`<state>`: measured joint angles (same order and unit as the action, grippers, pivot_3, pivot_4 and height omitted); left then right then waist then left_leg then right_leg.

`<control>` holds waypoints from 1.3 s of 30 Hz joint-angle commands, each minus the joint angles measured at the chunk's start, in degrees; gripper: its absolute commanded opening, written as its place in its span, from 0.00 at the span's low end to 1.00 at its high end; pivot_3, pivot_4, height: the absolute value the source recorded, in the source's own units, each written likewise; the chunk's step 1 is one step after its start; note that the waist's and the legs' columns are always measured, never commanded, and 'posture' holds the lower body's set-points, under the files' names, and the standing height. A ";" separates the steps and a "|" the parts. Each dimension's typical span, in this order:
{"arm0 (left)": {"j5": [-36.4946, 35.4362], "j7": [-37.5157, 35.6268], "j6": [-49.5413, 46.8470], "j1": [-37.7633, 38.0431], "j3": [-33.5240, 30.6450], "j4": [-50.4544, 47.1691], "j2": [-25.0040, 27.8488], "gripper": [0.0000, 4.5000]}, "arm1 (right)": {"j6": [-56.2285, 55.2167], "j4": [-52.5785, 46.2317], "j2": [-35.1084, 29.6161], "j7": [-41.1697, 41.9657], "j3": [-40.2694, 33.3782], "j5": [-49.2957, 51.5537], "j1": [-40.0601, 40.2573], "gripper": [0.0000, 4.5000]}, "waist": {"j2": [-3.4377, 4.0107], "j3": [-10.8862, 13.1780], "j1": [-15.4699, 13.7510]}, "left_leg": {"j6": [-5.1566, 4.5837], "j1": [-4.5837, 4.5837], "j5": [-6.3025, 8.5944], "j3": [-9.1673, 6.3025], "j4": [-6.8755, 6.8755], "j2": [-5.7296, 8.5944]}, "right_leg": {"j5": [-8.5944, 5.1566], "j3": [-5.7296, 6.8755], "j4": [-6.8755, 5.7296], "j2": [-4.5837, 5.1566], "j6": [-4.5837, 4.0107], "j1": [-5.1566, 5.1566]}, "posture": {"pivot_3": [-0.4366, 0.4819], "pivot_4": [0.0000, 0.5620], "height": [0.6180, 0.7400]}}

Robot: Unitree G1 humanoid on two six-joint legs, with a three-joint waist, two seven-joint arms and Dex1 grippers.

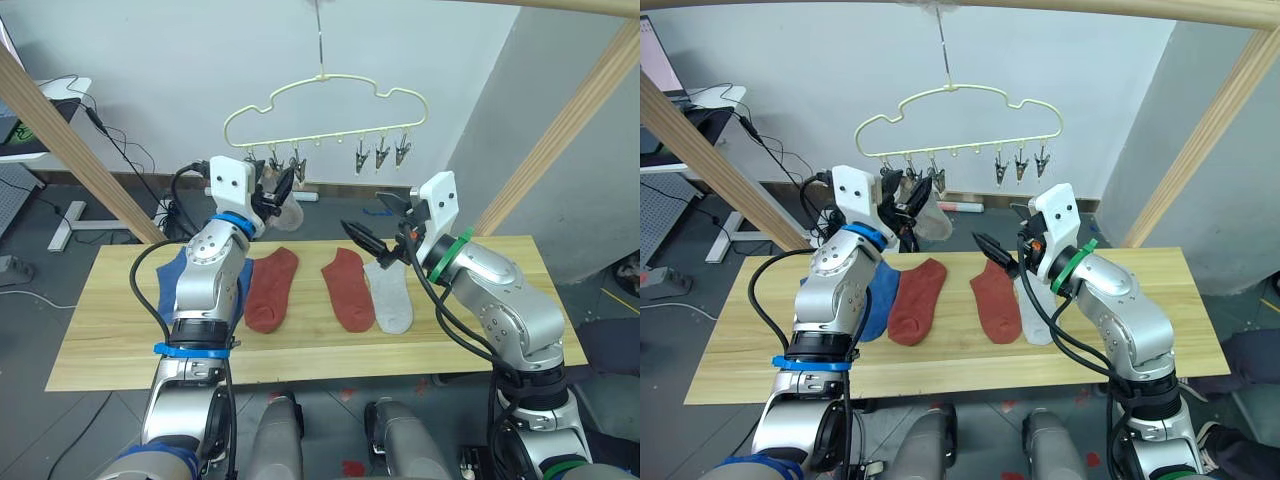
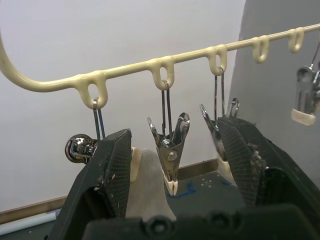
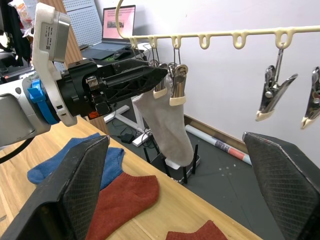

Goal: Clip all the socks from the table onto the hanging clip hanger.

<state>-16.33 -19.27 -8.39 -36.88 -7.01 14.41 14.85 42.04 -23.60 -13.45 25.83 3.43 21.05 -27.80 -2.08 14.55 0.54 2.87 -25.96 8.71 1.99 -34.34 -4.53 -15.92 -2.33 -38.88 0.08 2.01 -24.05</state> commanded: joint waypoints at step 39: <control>7.12 2.35 8.09 -3.38 -0.01 4.21 0.42 0.41 | 0.39 -2.95 -0.32 -1.50 -0.77 2.85 -1.30 1.00 | 0.00 0.00 0.98 | 0.00 0.00 0.00 -0.01 -0.02 0.00 | 0.00 0.00 -0.04 0.00 0.00 0.01 | 0.45 0.46 1.00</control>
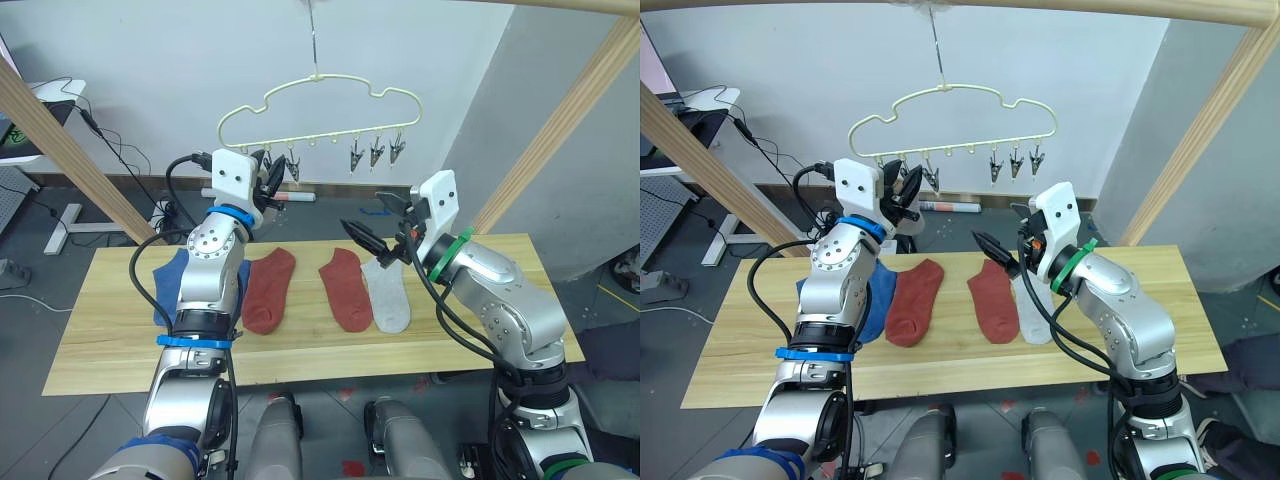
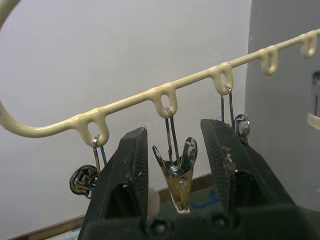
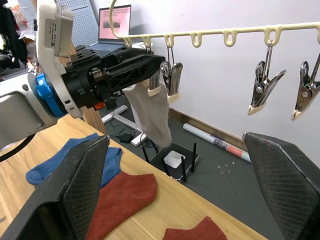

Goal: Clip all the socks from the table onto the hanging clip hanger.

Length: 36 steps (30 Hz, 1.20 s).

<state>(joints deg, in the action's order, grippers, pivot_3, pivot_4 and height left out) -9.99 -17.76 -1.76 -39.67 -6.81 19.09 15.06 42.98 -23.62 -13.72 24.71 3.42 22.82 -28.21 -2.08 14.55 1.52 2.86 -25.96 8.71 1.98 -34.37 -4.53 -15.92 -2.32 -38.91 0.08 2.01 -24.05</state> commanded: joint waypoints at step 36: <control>-5.85 -5.56 -10.65 0.23 -2.41 -4.97 4.05 0.01 | -6.57 21.09 -6.15 -3.08 11.76 -14.62 1.46 1.00 | 0.00 0.00 0.36 | 0.00 0.03 0.00 0.02 -0.14 -0.01 | 0.00 -0.02 -0.07 -0.01 0.00 0.01 | 0.46 0.47 1.00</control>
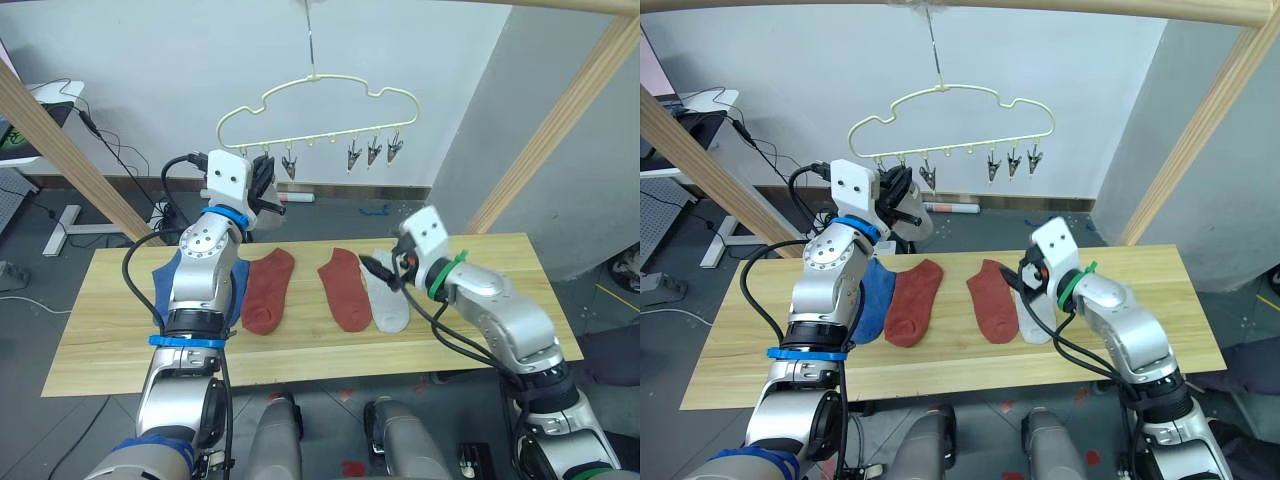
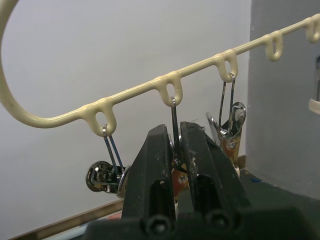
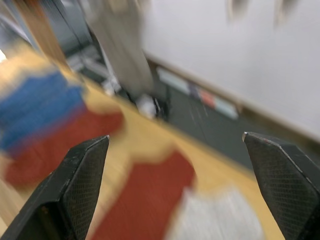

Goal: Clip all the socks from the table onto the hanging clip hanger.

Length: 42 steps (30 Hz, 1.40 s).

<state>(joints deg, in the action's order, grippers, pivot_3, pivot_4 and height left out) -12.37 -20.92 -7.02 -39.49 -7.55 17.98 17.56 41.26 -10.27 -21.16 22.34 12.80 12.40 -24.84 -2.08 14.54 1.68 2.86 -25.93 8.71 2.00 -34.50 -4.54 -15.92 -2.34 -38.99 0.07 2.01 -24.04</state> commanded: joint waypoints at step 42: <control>-40.79 6.91 -50.06 0.99 -20.12 -16.61 -2.28 0.01 | -6.23 -3.68 9.39 4.02 2.56 -8.85 0.50 0.01 | -0.01 0.01 0.28 | 0.04 0.79 0.04 -0.08 0.24 -0.04 | -0.02 -0.07 0.09 -0.08 0.01 0.64 | 0.49 0.46 1.00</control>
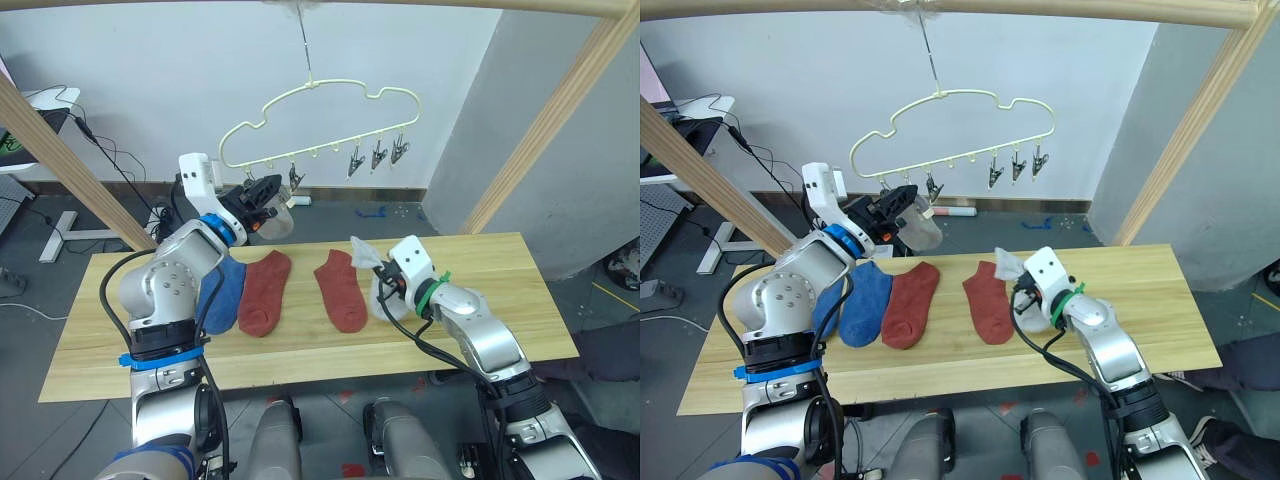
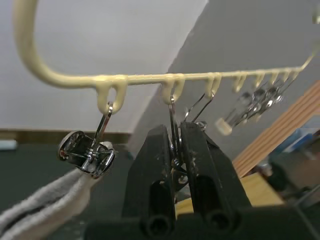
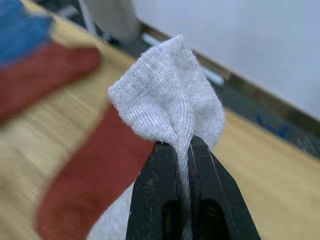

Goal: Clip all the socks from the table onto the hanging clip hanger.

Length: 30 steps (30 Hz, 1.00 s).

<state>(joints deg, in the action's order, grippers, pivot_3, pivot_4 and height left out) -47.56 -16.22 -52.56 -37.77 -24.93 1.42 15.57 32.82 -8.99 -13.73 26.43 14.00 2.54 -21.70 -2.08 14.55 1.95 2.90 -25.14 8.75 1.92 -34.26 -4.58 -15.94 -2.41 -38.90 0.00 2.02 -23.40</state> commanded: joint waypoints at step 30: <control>-14.71 9.63 -4.90 -0.56 -2.59 -2.50 -0.43 0.01 | 3.80 -2.12 8.43 -0.81 2.35 1.93 -9.68 0.01 | -0.01 0.01 -0.34 | 0.19 -0.30 0.12 -0.02 -0.01 0.03 | 0.00 0.10 0.13 0.08 0.00 -0.17 | 0.51 0.47 1.00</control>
<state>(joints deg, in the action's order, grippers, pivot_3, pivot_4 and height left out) -61.14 -6.62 -58.11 -37.82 -27.74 0.25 14.91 36.91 -8.91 -5.42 25.13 16.07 3.60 -31.09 -2.10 14.56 1.61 3.09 -25.45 8.86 1.89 -34.27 -4.55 -15.94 -2.31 -38.77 0.08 2.02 -23.56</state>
